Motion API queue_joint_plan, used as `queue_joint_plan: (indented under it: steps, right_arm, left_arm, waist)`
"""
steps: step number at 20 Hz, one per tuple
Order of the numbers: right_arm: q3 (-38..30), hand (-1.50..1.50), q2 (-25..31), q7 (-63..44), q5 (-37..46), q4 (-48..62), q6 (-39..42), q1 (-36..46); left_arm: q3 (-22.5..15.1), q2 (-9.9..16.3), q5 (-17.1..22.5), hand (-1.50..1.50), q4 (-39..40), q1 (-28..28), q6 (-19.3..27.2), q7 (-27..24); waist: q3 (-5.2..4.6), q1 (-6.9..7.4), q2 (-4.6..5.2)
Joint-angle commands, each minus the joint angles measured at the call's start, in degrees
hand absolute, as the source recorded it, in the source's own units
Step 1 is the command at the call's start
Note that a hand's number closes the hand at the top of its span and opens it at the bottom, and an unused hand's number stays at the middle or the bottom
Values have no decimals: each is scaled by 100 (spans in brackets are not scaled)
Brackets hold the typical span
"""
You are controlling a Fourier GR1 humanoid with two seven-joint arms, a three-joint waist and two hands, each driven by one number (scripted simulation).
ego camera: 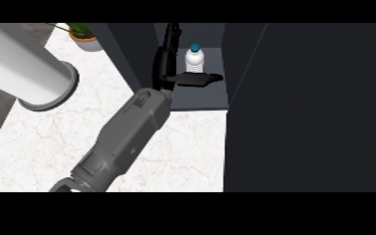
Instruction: Pick up the bottled water, place it into the cabinet and close the cabinet
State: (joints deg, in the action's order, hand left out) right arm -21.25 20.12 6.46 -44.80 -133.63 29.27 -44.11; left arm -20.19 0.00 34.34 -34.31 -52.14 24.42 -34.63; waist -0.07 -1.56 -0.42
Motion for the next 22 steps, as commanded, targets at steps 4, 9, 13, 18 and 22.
queue_joint_plan:
  steps: [4, 9, 13, 18, 22]
  right_arm:
    - [-195, -150, -215, -288, -94, -1014, -166, -430]
    - [-193, -150, -263, -249, -71, -1029, -148, -398]
    - [61, -150, -321, -383, 273, -972, -308, -138]
    - [-123, 150, 18, -363, 58, -900, 155, -340]
    - [440, 150, -90, -518, 558, -997, 104, -51]
  left_arm:
    - [-762, 0, -14, -150, -1712, 1387, 184, 185]
    - [-1384, 0, 35, -150, -2946, 2567, 625, 97]
    - [-1840, 7, -210, -150, -3681, 3228, 767, 302]
    - [-2332, 806, -296, 150, -4966, 4139, 452, 497]
    - [-2356, 1452, -264, 150, -5771, 4616, 191, 627]
  waist:
    - [1, 189, -37]
    - [0, 168, -28]
    - [2, 183, 0]
    - [3, 181, -29]
    - [3, 234, 0]
